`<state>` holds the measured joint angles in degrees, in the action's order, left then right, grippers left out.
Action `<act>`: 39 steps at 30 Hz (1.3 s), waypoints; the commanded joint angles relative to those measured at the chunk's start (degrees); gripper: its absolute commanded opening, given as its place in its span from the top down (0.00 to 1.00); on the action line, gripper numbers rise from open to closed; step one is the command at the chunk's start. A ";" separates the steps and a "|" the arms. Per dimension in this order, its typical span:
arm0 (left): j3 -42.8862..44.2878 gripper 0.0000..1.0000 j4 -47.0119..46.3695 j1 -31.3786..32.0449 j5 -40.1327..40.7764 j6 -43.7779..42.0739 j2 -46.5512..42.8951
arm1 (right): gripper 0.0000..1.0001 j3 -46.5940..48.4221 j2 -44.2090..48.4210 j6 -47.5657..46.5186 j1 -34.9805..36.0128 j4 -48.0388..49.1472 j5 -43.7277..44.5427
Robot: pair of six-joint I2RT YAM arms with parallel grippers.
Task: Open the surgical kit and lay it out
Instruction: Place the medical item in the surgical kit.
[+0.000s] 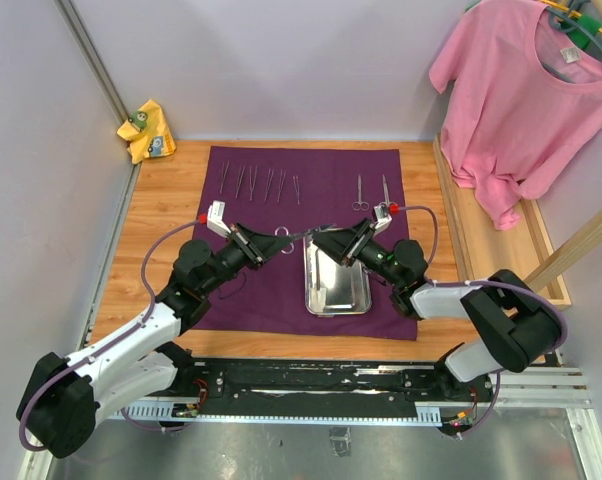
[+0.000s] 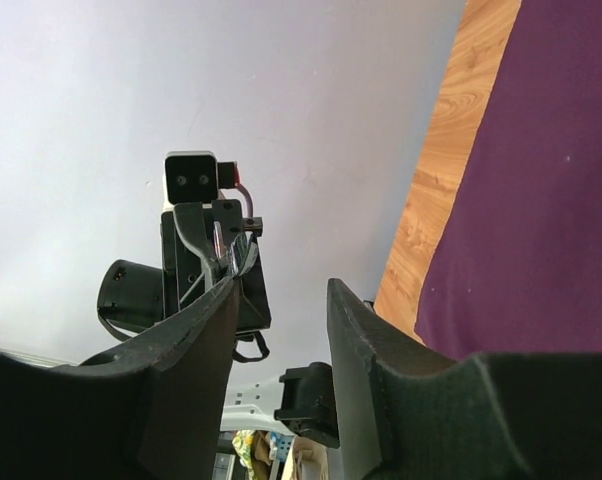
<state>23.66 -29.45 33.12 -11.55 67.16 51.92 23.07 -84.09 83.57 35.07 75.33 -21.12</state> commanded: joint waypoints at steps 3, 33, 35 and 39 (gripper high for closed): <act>0.40 1.00 0.96 0.54 -1.17 -0.85 -0.48 | 0.59 0.16 -0.53 1.55 0.35 8.86 1.97; 1.16 0.88 0.90 0.09 -10.11 -2.37 2.75 | 0.99 2.39 -2.42 1.15 -2.29 8.53 -1.09; 2.86 0.76 3.46 -0.01 -12.09 -4.26 3.38 | 0.99 2.40 -1.76 1.34 -3.92 7.98 -4.44; 6.45 0.52 8.41 -0.96 -17.77 -7.38 4.78 | 0.99 3.14 -1.88 2.47 -7.60 6.69 -13.38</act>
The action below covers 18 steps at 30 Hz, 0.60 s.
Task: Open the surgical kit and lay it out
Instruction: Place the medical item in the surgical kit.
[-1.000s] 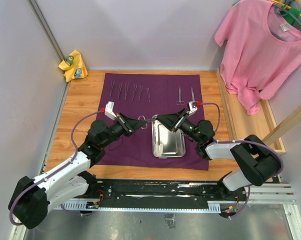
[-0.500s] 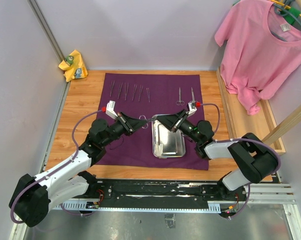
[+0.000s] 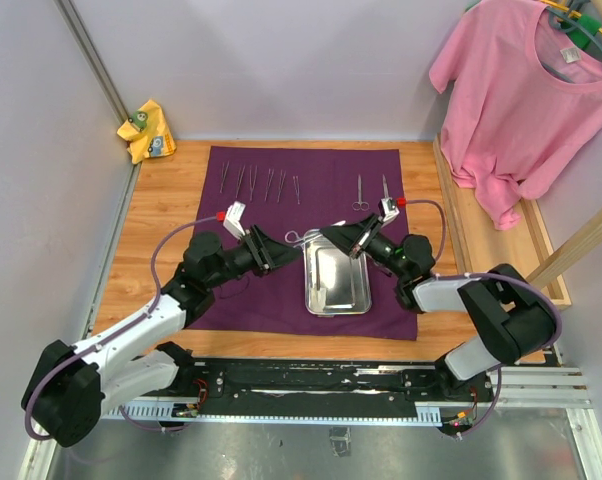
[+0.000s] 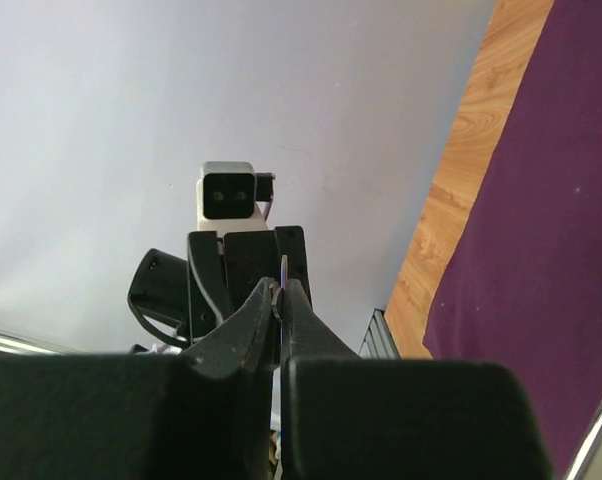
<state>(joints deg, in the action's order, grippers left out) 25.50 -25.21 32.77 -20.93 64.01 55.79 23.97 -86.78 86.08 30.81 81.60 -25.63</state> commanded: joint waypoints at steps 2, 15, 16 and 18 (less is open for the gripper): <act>6.39 0.46 6.68 -0.73 -10.30 -6.00 1.38 | 0.99 3.10 0.22 1.00 -5.05 0.12 -13.17; 11.60 0.35 17.92 -1.47 -18.60 -15.80 2.64 | 0.99 10.24 4.54 -6.61 -8.92 -21.15 -34.04; 11.19 0.35 17.90 -1.55 -18.81 -15.96 2.38 | 0.99 10.58 5.15 -7.18 -9.14 -22.51 -34.80; 10.40 0.35 17.79 -1.85 -19.02 -16.34 2.22 | 0.99 11.64 6.61 -9.19 -9.48 -26.26 -36.51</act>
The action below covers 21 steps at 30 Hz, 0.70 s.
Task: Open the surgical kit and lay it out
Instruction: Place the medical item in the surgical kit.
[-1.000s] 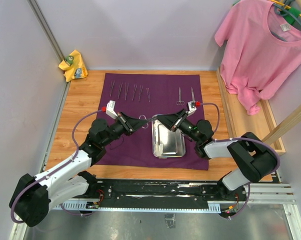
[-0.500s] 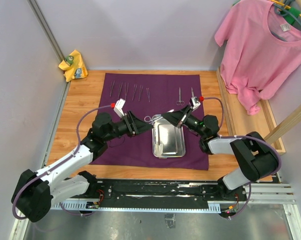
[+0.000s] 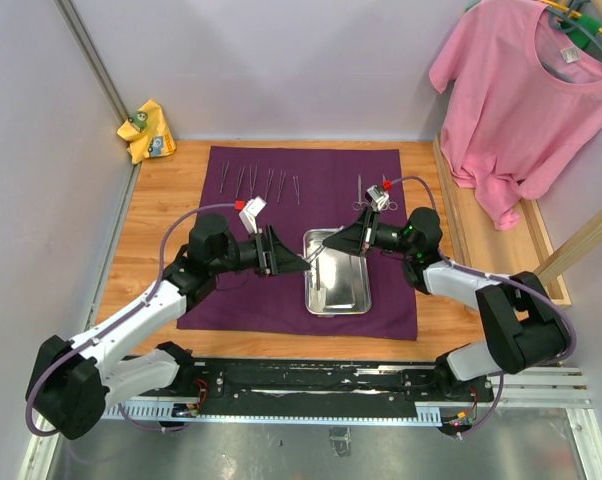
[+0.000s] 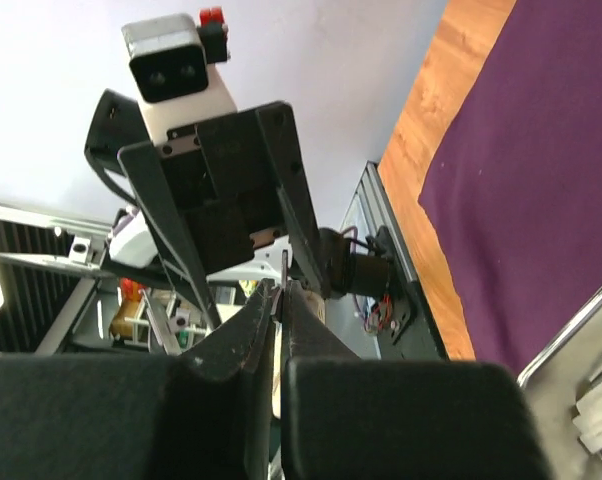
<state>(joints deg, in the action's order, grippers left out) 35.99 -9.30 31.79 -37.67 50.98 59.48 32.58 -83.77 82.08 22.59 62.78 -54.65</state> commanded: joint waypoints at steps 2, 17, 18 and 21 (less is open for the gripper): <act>-1.01 0.35 1.00 -0.98 -2.71 -3.23 -1.42 | 0.99 3.60 4.87 -6.79 -1.68 -9.95 -8.54; -1.49 0.94 -9.17 -1.03 -9.89 1.23 4.18 | 0.99 4.86 2.46 -8.61 -1.80 -12.32 -11.07; -1.38 0.98 -9.20 -1.01 -10.06 1.30 4.30 | 0.99 4.92 2.15 -8.49 -1.80 -11.89 -11.20; -1.23 1.00 -9.24 -0.99 -9.01 1.52 4.10 | 0.95 5.58 1.11 -8.52 -1.85 -12.09 -11.73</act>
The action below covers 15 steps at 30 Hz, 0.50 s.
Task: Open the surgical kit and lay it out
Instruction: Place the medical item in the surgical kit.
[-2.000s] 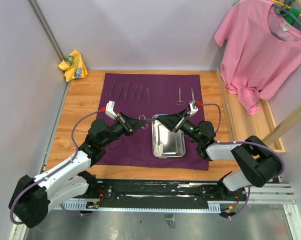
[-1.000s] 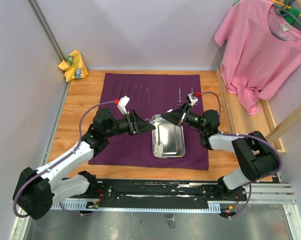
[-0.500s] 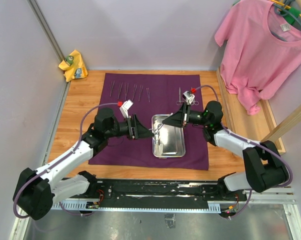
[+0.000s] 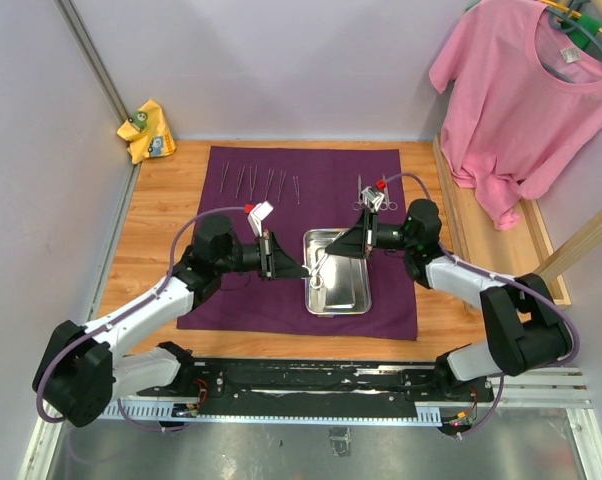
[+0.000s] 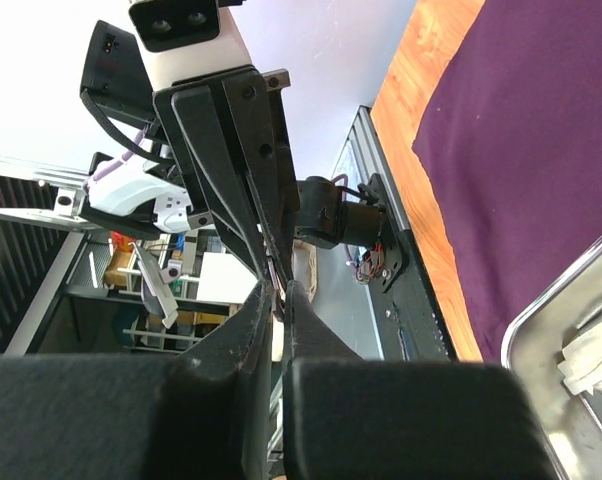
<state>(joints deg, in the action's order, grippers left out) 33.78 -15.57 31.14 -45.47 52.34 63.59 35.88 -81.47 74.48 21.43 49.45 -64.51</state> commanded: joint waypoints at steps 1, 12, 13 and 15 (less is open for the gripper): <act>0.94 1.00 -3.02 -0.32 -0.44 0.32 -0.20 | 0.90 2.66 -1.50 -0.96 -0.73 0.93 -2.05; 4.55 1.00 -15.55 -0.37 11.37 6.41 10.51 | 0.42 14.45 7.88 -36.11 -12.85 -56.48 5.92; 5.91 1.00 -16.55 -0.37 12.20 6.69 12.54 | 0.36 14.83 8.65 -37.68 -14.26 -59.39 7.69; 9.29 1.00 -17.11 -0.37 14.95 6.74 16.88 | 0.32 15.74 10.17 -41.09 -16.23 -65.86 11.45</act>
<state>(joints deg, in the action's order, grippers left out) 37.06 -26.15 31.07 -36.47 57.56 74.96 48.84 -74.91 48.90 9.08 7.49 -60.29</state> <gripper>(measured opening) 0.026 0.653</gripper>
